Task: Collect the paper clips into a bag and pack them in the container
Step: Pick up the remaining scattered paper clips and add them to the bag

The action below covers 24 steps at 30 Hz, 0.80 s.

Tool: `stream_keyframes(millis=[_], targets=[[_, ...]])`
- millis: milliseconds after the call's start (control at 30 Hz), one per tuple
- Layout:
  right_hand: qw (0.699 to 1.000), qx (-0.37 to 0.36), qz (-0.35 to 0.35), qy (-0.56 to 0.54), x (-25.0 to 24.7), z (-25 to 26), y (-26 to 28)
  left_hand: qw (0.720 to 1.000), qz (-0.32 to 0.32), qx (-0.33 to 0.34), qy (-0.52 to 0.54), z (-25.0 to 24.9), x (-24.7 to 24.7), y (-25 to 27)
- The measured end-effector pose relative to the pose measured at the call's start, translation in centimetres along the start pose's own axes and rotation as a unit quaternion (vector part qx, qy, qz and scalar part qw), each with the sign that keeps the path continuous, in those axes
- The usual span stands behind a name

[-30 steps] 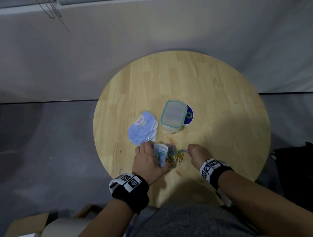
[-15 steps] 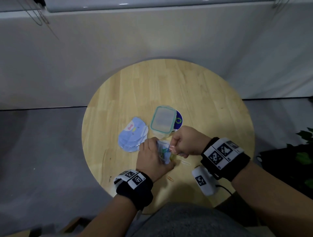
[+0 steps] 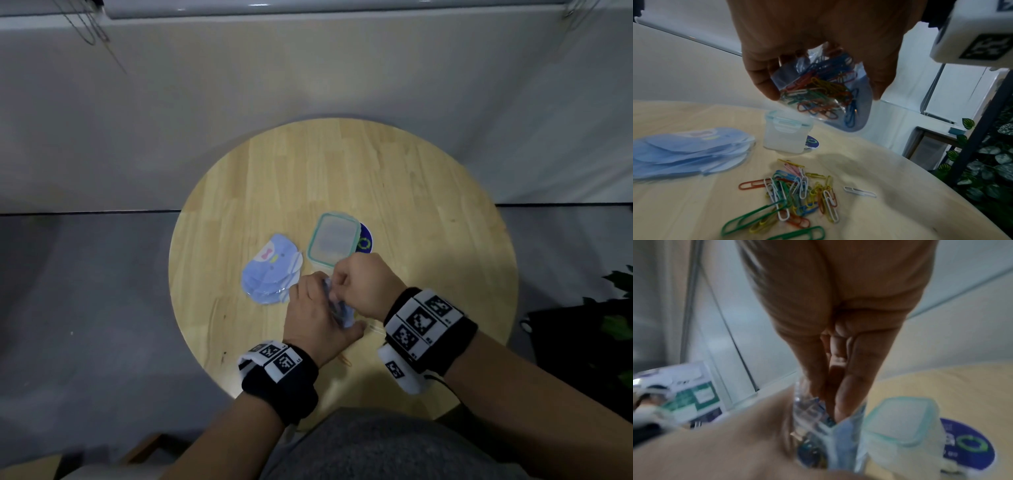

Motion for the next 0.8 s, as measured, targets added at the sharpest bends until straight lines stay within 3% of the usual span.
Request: stream_keyframes(millis=[133,233,333,467,533,633,700,800], targets=[[0.995,-0.007,-0.014,-0.099,-0.5,-0.9,0.0,1.000,-0.015,-0.007,0.004,0.1,-0.5,-0.1],[0.994,-0.024,-0.026,-0.105,-0.9,-1.7,0.2,1.000,-0.023,-0.016,0.010,0.3,-0.8,-0.1],[0.993,-0.050,0.054,-0.095,-0.2,-1.3,1.3,1.000,-0.024,-0.011,0.010,0.5,-0.9,-0.2],[0.986,-0.021,0.130,-0.100,0.0,-0.9,2.1,0.999,-0.015,-0.025,0.019,0.9,-0.9,0.3],[0.979,-0.018,0.094,-0.178,-0.5,-1.0,1.8,0.999,-0.018,-0.033,0.024,1.2,-0.9,0.5],[0.963,0.040,-0.032,-0.264,-0.6,-3.6,-0.4,0.999,-0.023,-0.044,0.015,1.8,-1.3,0.4],[0.974,0.107,-0.077,-0.185,0.8,-6.6,-2.3,0.999,-0.014,-0.050,0.003,2.5,-1.6,0.7],[0.981,0.191,0.004,0.040,4.4,-10.2,-3.7,0.997,0.005,-0.072,-0.014,3.8,-2.1,1.7]])
Point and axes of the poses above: each hand's wrist, its own y-axis away from the middle knuckle, its own x-axis out of the palm, z = x × y, the point moved 1 cm from there along -y, towards the middle knuckle, and after that the axes turned 13 degrees about x, right-handed, at the moved point
